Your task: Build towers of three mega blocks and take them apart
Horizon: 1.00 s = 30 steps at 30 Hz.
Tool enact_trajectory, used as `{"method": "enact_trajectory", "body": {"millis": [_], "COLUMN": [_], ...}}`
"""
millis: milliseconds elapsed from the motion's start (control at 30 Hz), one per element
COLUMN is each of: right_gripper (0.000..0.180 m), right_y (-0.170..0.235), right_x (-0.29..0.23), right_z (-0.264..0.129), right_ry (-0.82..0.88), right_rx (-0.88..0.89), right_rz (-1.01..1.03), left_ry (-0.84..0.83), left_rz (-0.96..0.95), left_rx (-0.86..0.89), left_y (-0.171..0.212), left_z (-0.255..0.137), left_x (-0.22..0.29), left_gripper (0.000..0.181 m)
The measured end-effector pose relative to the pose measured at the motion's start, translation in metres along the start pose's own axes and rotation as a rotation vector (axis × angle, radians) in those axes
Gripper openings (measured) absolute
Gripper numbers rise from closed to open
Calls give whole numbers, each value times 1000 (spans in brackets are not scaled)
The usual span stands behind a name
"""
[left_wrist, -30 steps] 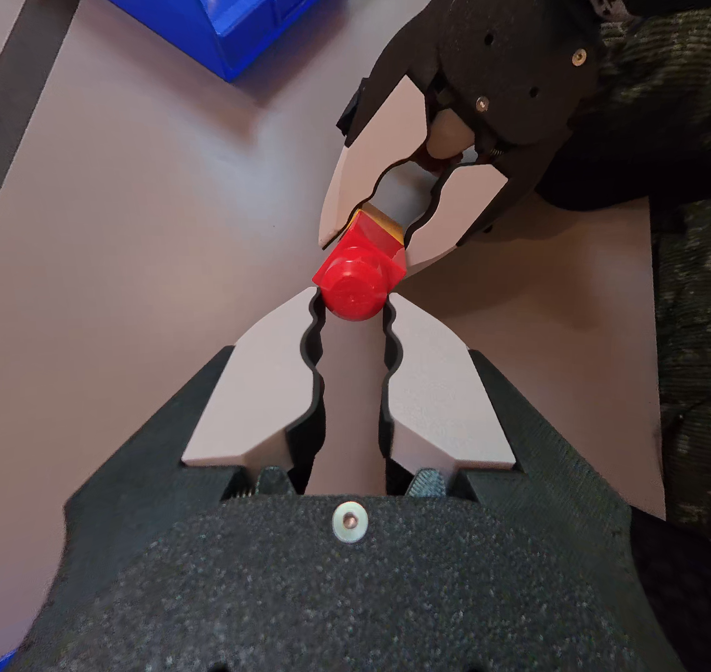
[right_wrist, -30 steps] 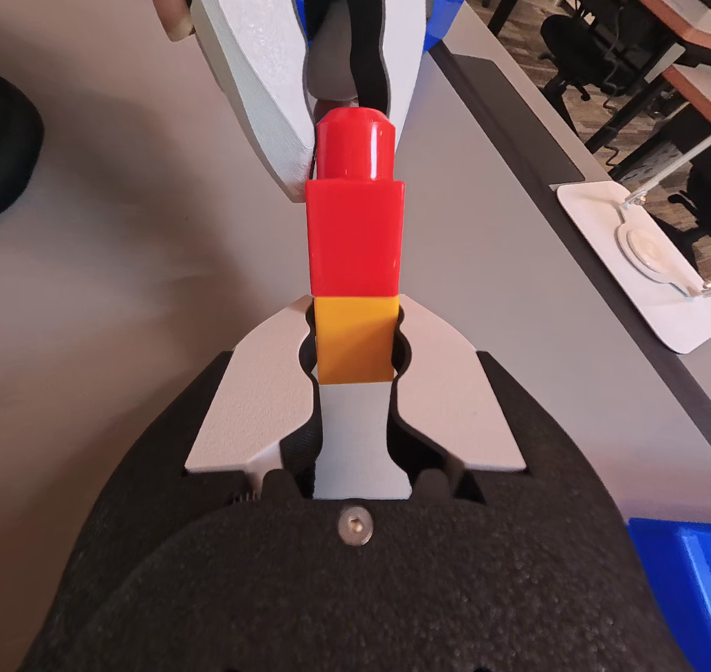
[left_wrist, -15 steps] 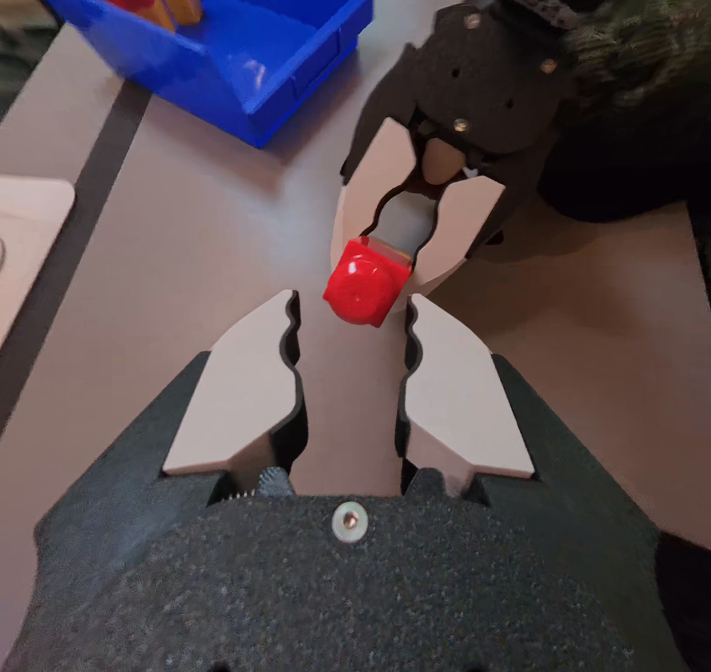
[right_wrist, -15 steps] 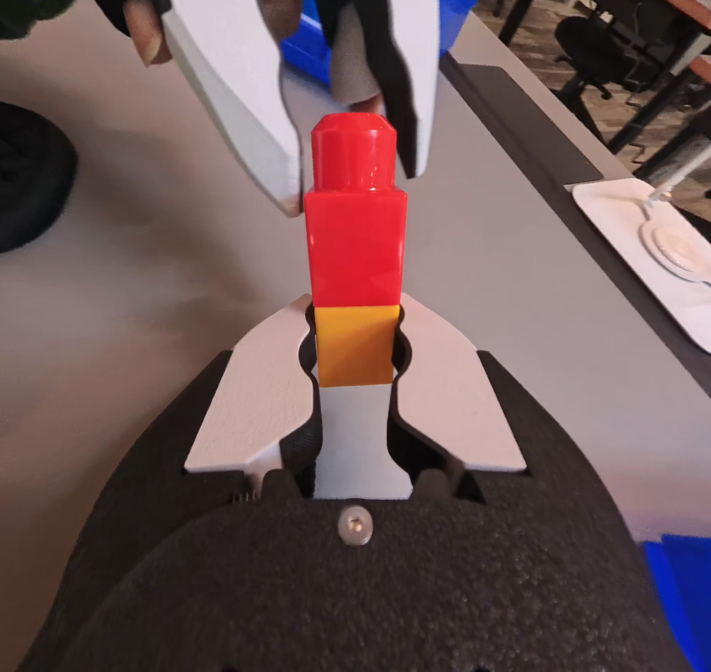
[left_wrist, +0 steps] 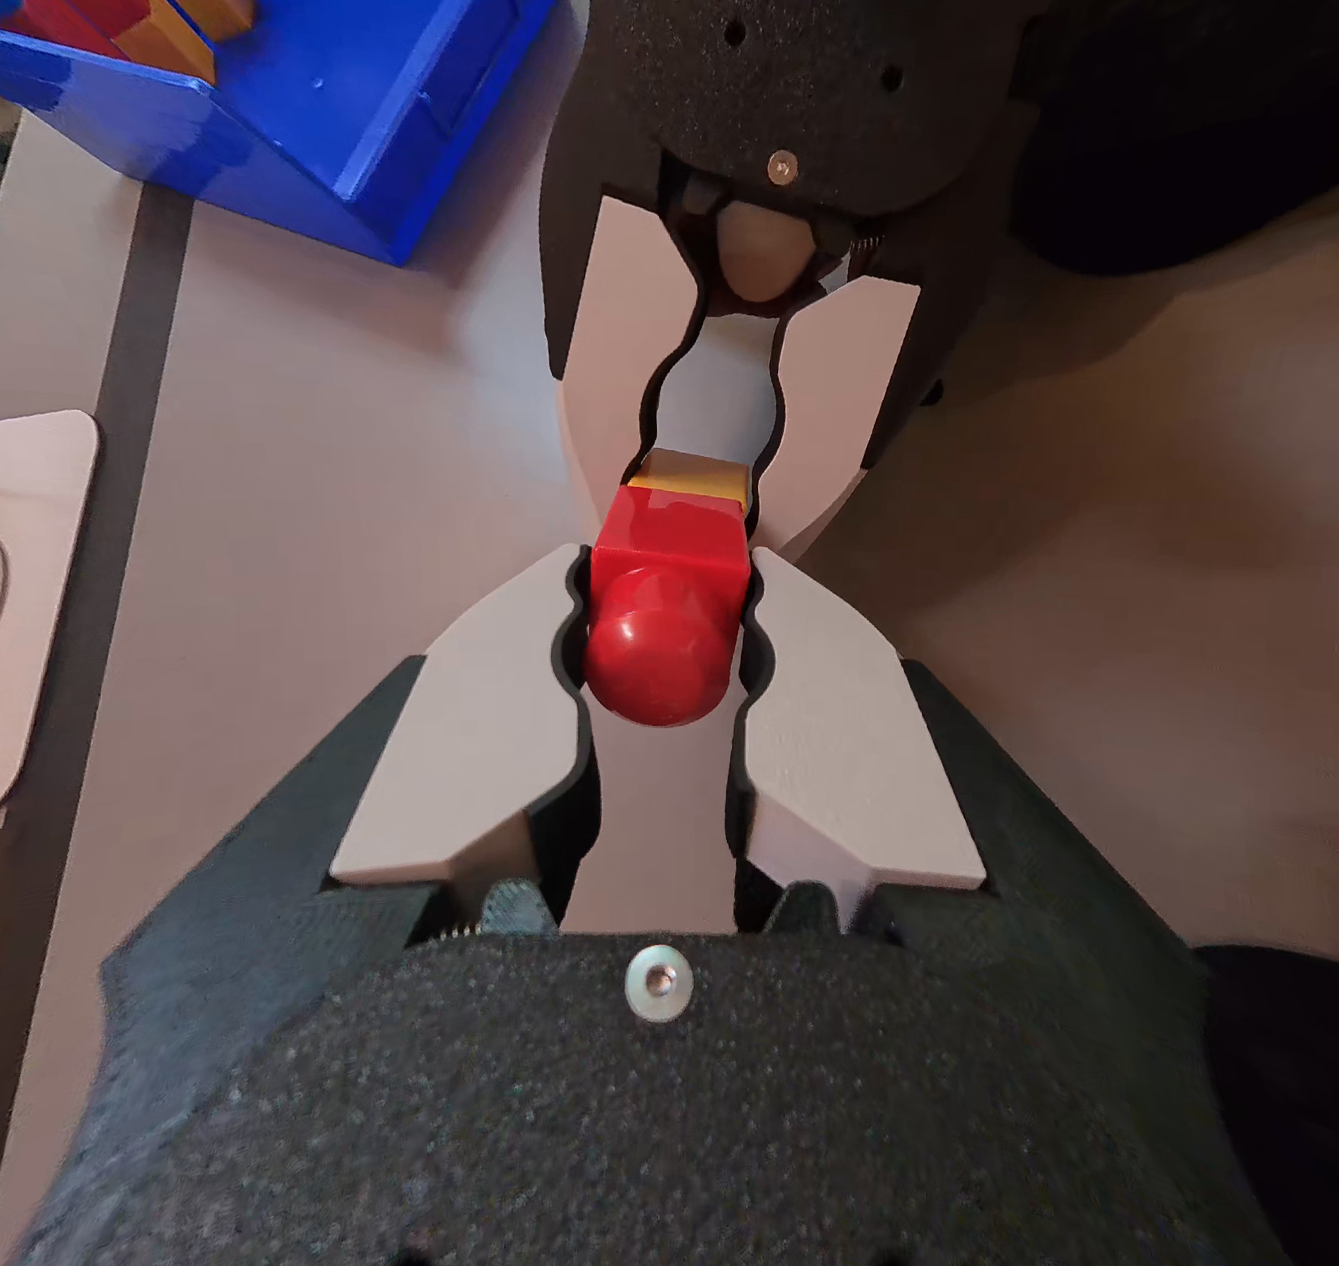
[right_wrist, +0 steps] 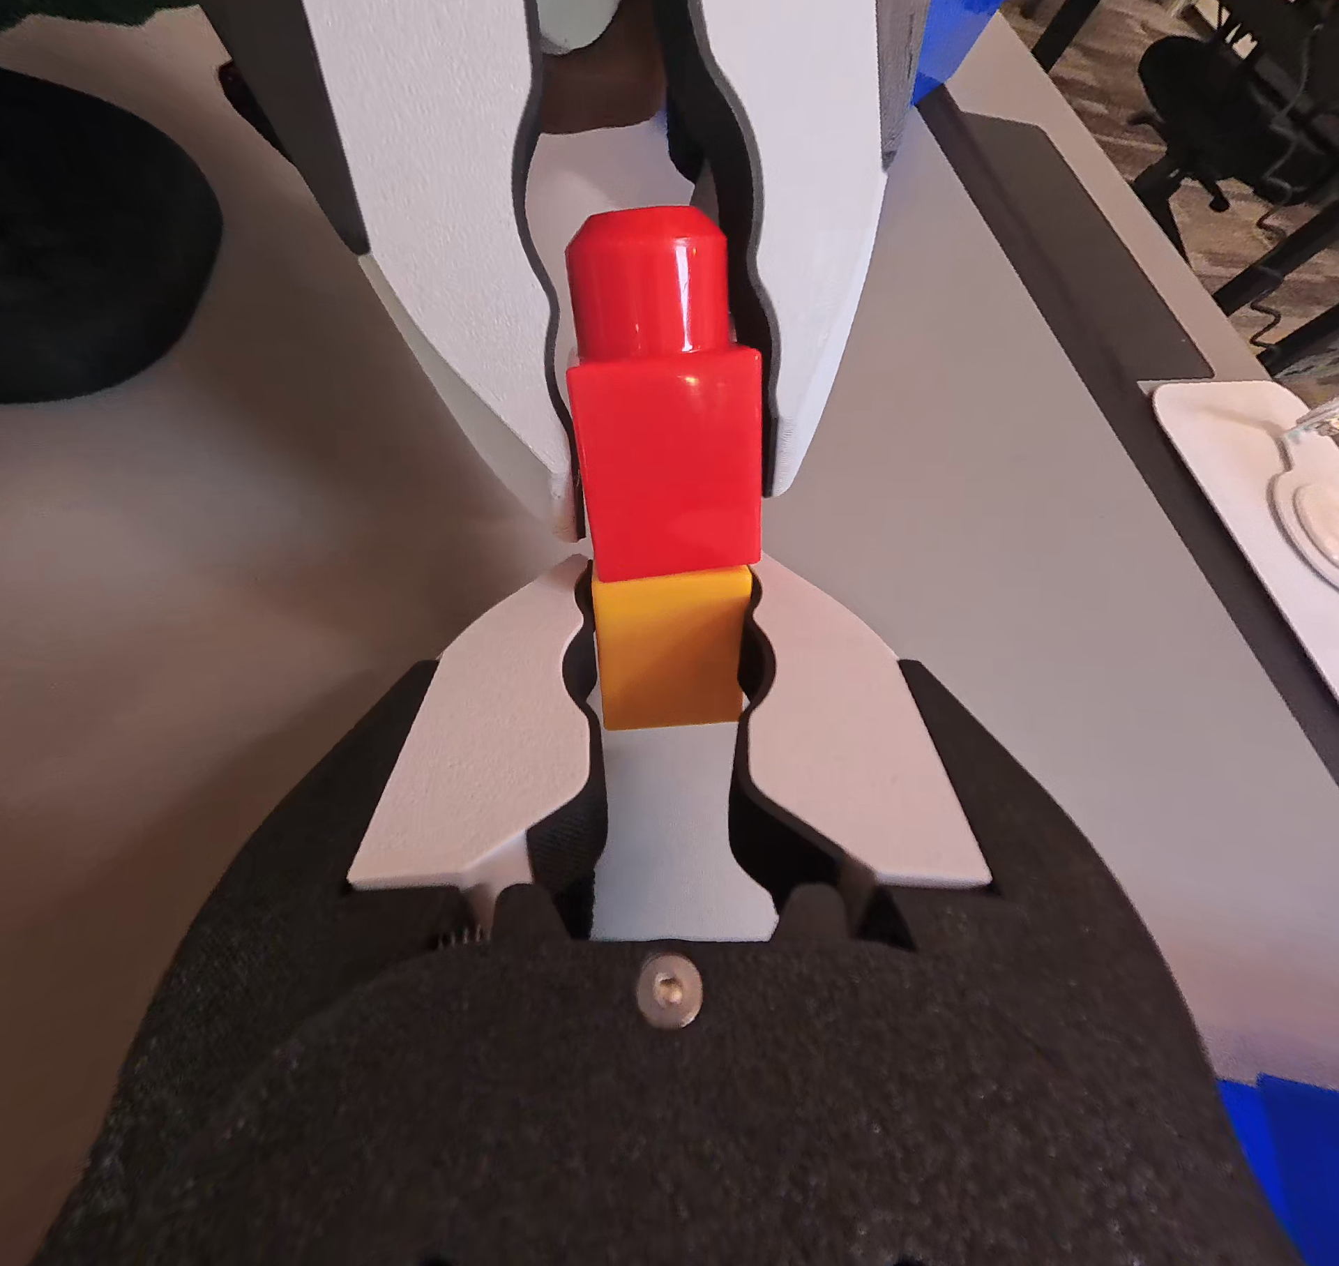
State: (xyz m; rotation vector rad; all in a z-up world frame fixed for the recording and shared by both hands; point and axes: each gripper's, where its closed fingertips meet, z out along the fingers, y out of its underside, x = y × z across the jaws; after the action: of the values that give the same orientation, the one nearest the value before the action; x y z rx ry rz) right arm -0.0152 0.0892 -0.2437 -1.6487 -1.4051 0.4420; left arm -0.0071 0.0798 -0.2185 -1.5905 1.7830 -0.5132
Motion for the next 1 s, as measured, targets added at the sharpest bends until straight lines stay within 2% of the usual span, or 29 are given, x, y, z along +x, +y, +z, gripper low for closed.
{"method": "enact_trajectory", "body": {"millis": [367, 1000], "right_gripper": [36, 36], "right_y": [1, 6], "right_x": [-19, -22], "right_z": [4, 7], "right_ry": [-83, -80], "right_rx": [-14, -67], "right_rz": [-37, -49], "left_ry": [98, 115], "left_rz": [104, 90], "left_rx": [-24, -77], "left_y": [7, 13], "left_z": [-1, 2], "left_x": [18, 21], "left_gripper": [36, 36]}}
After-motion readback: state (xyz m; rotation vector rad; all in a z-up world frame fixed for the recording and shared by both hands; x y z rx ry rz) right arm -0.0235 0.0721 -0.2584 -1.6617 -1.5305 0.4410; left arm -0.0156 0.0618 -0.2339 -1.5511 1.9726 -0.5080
